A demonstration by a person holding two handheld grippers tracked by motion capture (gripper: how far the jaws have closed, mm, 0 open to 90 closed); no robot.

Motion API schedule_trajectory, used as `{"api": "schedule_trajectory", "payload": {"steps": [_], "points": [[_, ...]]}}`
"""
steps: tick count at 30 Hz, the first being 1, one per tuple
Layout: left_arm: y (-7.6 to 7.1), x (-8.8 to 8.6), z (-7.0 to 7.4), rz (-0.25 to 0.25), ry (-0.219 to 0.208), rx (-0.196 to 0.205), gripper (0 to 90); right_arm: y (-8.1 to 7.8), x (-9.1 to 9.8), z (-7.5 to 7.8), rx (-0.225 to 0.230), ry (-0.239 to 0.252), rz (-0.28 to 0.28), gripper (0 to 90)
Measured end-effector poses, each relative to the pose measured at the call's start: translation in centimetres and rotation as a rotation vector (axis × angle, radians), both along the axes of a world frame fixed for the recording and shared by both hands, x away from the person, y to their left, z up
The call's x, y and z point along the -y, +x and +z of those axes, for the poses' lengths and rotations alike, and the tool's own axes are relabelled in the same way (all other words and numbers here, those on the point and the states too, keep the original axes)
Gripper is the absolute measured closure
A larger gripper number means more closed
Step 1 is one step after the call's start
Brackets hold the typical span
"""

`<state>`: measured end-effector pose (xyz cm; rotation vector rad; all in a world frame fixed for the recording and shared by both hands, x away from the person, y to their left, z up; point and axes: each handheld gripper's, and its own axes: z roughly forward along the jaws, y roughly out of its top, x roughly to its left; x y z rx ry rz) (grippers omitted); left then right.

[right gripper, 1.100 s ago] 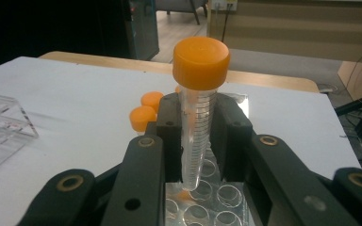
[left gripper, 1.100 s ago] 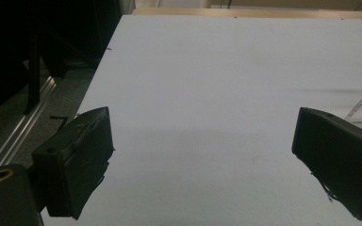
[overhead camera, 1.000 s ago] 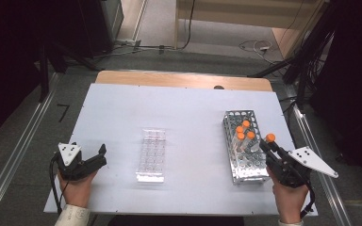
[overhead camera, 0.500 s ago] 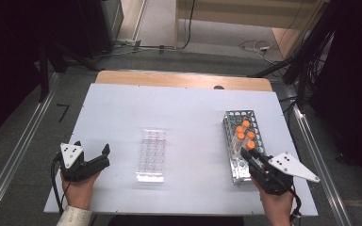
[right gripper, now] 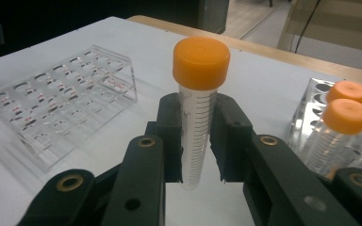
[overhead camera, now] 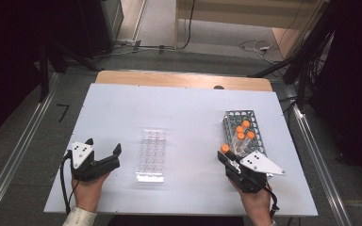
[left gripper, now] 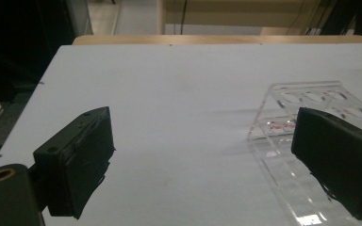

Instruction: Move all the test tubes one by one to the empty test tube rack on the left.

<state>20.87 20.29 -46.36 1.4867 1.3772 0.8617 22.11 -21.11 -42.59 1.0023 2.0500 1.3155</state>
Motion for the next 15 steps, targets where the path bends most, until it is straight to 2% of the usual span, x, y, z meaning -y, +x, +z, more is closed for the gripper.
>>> {"api": "schedule_trajectory", "payload": {"steps": [5,13,15], "points": [[-0.3,1.6,0.7,-0.052,0.008,0.021,6.7,0.3,-0.8,-0.4,-0.029,0.026,0.032,72.5],[-0.4,3.5,1.1,-0.125,0.027,0.03,8.1,0.7,-2.7,-1.0,-0.035,-0.001,0.067,72.5],[-0.4,4.1,1.3,-0.166,0.03,0.034,10.5,0.9,-3.0,-1.1,-0.036,-0.004,0.072,72.5]]}}
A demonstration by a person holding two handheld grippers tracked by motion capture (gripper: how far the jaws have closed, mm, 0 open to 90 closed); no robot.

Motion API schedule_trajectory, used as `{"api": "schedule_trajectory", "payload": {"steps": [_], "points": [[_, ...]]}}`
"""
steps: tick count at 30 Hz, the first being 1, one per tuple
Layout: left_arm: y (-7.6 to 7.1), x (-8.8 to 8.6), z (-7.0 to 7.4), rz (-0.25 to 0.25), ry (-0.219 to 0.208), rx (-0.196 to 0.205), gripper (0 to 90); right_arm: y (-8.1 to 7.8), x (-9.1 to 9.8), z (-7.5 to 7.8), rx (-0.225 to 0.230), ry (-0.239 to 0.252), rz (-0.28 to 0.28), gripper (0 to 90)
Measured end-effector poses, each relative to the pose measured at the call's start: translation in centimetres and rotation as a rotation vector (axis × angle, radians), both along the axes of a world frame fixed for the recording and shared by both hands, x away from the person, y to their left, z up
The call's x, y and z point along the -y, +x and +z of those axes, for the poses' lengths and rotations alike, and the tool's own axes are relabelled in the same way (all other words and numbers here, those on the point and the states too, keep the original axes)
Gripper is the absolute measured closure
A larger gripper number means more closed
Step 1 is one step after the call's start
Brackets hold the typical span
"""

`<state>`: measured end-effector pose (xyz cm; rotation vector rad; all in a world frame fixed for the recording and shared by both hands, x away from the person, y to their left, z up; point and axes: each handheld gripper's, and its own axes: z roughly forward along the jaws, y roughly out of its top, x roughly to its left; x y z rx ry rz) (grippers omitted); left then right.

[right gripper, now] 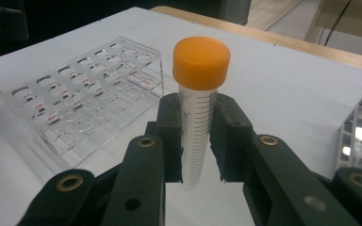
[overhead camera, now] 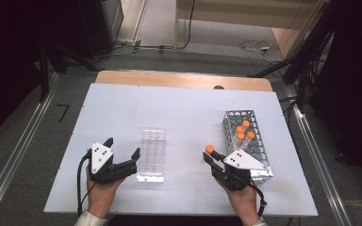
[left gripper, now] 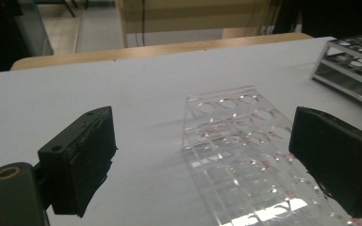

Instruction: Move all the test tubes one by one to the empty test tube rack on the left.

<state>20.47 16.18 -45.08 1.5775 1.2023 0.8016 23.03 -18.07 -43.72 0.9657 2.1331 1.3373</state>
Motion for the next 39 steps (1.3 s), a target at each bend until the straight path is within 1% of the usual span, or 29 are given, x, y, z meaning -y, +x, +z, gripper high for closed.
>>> {"api": "schedule_trajectory", "payload": {"steps": [2,5,7,8,12,13,14,16,18,20,21,22,24,25,26,27,33,36,39], "points": [[0.0,0.2,0.1,-0.009,-0.003,0.0,10.6,0.2,-0.4,-0.1,0.0,-0.004,0.008,72.5],[0.2,1.0,0.4,-0.062,-0.012,-0.004,12.6,0.4,-1.0,-0.3,-0.002,-0.008,0.021,72.5],[0.3,1.4,0.5,-0.077,-0.014,-0.012,12.7,0.5,-1.4,-0.4,-0.005,-0.014,0.026,72.5],[0.4,1.7,0.5,-0.081,-0.007,-0.012,13.2,0.6,-1.5,-0.5,-0.006,-0.019,0.027,72.5],[0.9,3.0,0.5,-0.123,-0.015,-0.025,14.7,0.9,-2.1,-0.6,-0.009,-0.024,0.036,72.5],[0.9,3.0,0.5,-0.123,-0.015,-0.025,15.1,1.0,-2.2,-0.7,-0.009,-0.026,0.036,72.5],[1.1,3.7,0.6,-0.15,-0.014,-0.033,15.7,1.1,-2.4,-0.7,-0.012,-0.028,0.038,72.5],[1.2,4.6,0.8,-0.17,-0.007,-0.033,15.9,1.2,-2.7,-0.8,-0.015,-0.032,0.039,72.5],[1.3,5.4,1.1,-0.204,-0.003,-0.036,18.5,1.2,-2.9,-0.9,-0.016,-0.036,0.045,72.5],[1.5,6.3,1.3,-0.237,-0.013,-0.041,19.5,1.2,-3.2,-1.0,-0.017,-0.04,0.05,72.5],[1.5,6.3,1.3,-0.237,-0.013,-0.041,19.7,1.2,-3.2,-1.0,-0.009,-0.047,0.055,72.5],[1.6,7.1,1.4,-0.273,-0.024,-0.046,20.6,1.1,-3.3,-1.0,-0.012,-0.049,0.054,72.5],[1.8,7.9,1.5,-0.305,-0.037,-0.051,22.1,1.1,-3.5,-1.1,-0.011,-0.051,0.058,72.5],[1.9,8.3,1.5,-0.32,-0.044,-0.05,23.3,1.1,-3.5,-1.1,-0.011,-0.052,0.06,72.5],[1.9,8.3,1.5,-0.32,-0.044,-0.05,24.8,1.0,-3.6,-1.1,-0.01,-0.053,0.06,72.5],[2.0,9.0,1.6,-0.343,-0.048,-0.048,25.7,1.0,-3.6,-1.1,-0.007,-0.056,0.063,72.5],[2.3,10.5,1.7,-0.42,-0.049,-0.052,37.1,0.9,-3.8,-1.2,-0.008,-0.059,0.073,72.5],[2.4,11.1,1.6,-0.441,-0.043,-0.049,44.1,0.9,-3.9,-1.3,-0.011,-0.06,0.075,72.5],[2.5,11.4,1.6,-0.452,-0.05,-0.049,51.7,0.8,-4.0,-1.3,-0.01,-0.063,0.08,72.5]]}}
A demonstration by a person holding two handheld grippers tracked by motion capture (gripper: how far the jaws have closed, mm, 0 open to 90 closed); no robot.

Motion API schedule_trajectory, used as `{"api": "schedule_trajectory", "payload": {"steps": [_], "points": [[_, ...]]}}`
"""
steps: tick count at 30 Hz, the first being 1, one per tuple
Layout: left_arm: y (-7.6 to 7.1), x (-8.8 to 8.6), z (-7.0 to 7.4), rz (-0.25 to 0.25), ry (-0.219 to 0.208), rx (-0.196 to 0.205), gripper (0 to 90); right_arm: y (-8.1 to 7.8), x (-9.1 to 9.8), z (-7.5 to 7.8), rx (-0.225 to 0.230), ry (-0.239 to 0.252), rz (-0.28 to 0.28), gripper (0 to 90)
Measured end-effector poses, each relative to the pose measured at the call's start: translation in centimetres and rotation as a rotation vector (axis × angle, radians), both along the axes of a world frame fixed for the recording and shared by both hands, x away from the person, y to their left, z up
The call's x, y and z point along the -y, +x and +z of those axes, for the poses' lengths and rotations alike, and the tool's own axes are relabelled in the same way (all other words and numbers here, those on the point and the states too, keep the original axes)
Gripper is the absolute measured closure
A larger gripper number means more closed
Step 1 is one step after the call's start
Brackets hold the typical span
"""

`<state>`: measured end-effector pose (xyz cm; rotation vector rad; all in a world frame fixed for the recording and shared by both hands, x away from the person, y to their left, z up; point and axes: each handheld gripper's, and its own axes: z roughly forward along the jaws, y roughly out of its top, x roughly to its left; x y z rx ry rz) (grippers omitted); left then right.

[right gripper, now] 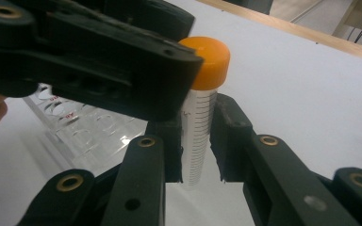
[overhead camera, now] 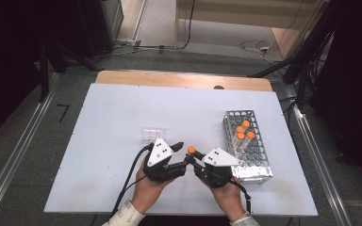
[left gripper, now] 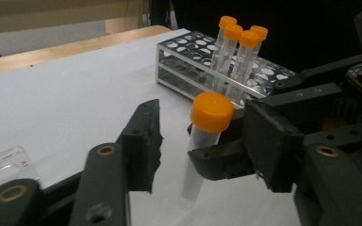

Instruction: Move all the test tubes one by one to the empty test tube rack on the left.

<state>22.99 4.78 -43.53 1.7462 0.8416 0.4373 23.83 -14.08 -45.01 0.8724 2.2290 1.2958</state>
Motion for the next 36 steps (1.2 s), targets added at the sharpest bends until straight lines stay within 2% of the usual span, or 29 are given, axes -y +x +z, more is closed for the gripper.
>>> {"api": "schedule_trajectory", "payload": {"steps": [10,18,21,24,27,31,32,36], "points": [[0.5,0.2,0.0,-0.037,-0.017,-0.014,68.5,-0.2,0.0,0.2,-0.002,0.008,0.009,72.4],[0.5,0.2,0.3,-0.048,-0.011,-0.007,70.1,-0.1,0.2,0.3,-0.003,0.023,0.014,70.8],[0.6,0.1,0.7,-0.048,-0.005,-0.009,70.2,0.0,0.3,0.3,-0.025,0.032,0.017,51.4],[0.6,0.0,1.2,-0.041,-0.004,0.006,70.3,0.0,0.4,0.4,-0.024,0.036,0.014,37.1],[0.8,-0.5,1.7,-0.025,-0.012,0.016,70.3,0.1,0.4,0.3,-0.028,0.033,-0.01,27.1],[1.1,-1.3,2.3,-0.001,-0.029,0.023,70.4,0.3,0.7,0.2,-0.044,0.036,-0.036,21.6],[1.4,-2.0,2.7,0.018,-0.041,0.026,70.4,0.3,0.8,0.2,-0.046,0.037,-0.038,20.9],[1.7,-3.0,3.2,0.041,-0.055,0.04,70.4,0.4,0.9,0.2,-0.048,0.041,-0.044,20.5]]}}
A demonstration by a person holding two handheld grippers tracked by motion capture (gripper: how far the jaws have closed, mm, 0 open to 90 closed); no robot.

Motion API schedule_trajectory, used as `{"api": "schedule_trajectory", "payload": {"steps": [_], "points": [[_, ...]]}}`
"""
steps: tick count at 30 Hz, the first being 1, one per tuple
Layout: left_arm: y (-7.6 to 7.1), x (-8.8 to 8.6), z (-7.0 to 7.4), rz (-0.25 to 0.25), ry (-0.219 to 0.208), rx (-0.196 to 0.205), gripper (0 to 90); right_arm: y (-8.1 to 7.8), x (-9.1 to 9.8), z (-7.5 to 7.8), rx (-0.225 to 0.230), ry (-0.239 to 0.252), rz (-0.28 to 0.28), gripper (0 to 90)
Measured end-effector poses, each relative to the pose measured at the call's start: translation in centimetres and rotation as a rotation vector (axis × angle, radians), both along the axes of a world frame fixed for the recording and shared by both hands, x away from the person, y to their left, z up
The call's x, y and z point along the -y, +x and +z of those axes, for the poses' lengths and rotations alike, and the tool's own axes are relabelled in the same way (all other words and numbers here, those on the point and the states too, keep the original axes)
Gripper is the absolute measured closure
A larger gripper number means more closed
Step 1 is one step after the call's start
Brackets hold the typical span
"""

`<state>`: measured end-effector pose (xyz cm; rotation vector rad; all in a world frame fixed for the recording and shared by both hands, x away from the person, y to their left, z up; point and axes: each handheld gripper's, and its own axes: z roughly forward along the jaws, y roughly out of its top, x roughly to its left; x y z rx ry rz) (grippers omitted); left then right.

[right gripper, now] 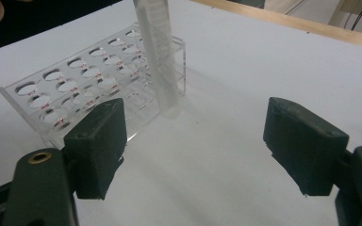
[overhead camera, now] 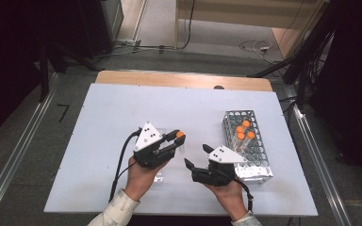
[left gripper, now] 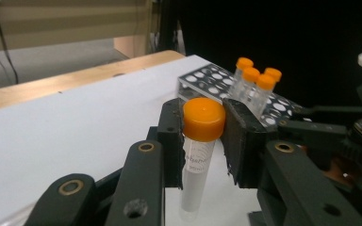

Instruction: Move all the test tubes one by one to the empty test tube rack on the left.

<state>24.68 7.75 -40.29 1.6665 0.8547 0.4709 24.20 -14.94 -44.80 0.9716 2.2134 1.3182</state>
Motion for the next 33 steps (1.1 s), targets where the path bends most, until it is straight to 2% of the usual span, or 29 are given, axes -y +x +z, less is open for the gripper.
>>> {"api": "schedule_trajectory", "payload": {"steps": [7,13,17,19,26,33], "points": [[0.7,-2.7,1.0,0.082,-0.015,0.026,70.3,0.0,0.0,-0.1,0.002,-0.007,-0.003,21.2],[1.7,-5.6,1.3,0.18,-0.004,0.031,70.3,0.1,0.0,-0.2,-0.011,-0.008,-0.007,21.8],[2.0,-6.7,1.3,0.212,0.004,0.033,70.3,0.1,0.1,-0.2,-0.008,-0.009,-0.009,22.0],[2.2,-7.5,1.2,0.246,0.021,0.031,70.3,0.1,0.1,-0.2,-0.01,-0.009,-0.012,22.0],[2.7,-8.1,0.9,0.272,0.041,0.026,70.3,0.1,0.1,-0.2,-0.011,-0.006,-0.013,22.1],[3.1,-7.9,0.2,0.267,0.069,0.013,70.3,0.1,0.2,-0.2,-0.01,-0.003,-0.015,22.1]]}}
